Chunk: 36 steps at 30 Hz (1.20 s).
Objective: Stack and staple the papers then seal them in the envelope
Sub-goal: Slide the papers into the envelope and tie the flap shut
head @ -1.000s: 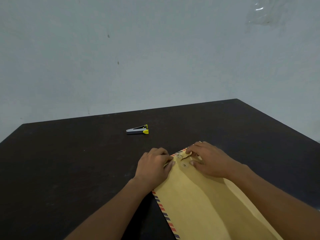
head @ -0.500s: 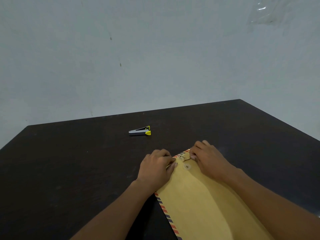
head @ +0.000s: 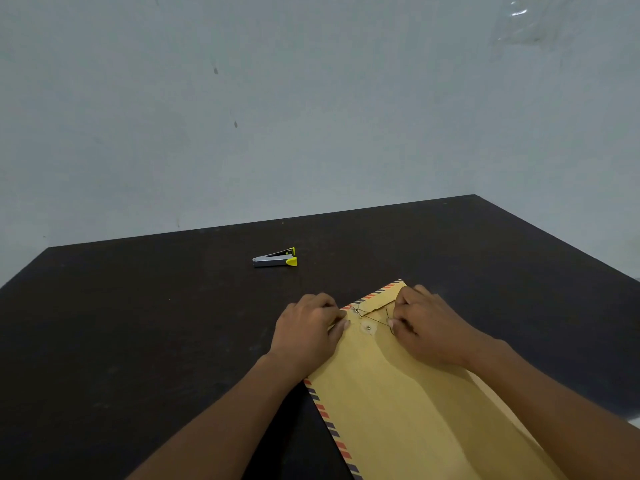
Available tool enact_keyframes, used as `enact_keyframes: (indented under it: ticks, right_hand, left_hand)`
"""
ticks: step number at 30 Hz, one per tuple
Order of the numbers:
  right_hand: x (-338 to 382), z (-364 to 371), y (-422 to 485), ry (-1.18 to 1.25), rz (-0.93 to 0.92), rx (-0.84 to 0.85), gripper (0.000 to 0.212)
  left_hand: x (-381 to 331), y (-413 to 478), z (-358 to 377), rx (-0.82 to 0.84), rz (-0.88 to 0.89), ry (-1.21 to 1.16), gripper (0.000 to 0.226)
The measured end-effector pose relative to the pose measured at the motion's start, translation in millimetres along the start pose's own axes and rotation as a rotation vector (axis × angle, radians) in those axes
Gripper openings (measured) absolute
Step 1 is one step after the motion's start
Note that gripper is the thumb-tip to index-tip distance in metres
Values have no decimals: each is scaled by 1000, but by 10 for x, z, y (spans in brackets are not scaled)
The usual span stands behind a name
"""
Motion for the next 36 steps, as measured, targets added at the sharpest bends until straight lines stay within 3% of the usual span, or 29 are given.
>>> enact_keyframes:
  ticks: [9,17,26,36]
  right_hand:
    - [75,-21,-82,77,-1,34,30]
    - [50,-191,-212,445,43,-83,23]
    - [50,-173,-252,697,156,-167,15]
    - [55,-105,-236,134,167,-62,17]
  left_hand:
    - [-31,-9,-20,13,0,15,36]
    - [-107,-9,-86,-48,61,14,26]
    - [-127,-74,-78,150,136,-51,29]
    - [-147,-162,-88,94,129,-37,41]
Point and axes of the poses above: each hand's wrist, its own y-axis towards the middle knuckle, its own z-axis out of the palm, x = y × z, the point moved 6 cm from there along y, towards the middle knuckle, and after that the axes turned 6 degrees about y, right-handed, at the moved point
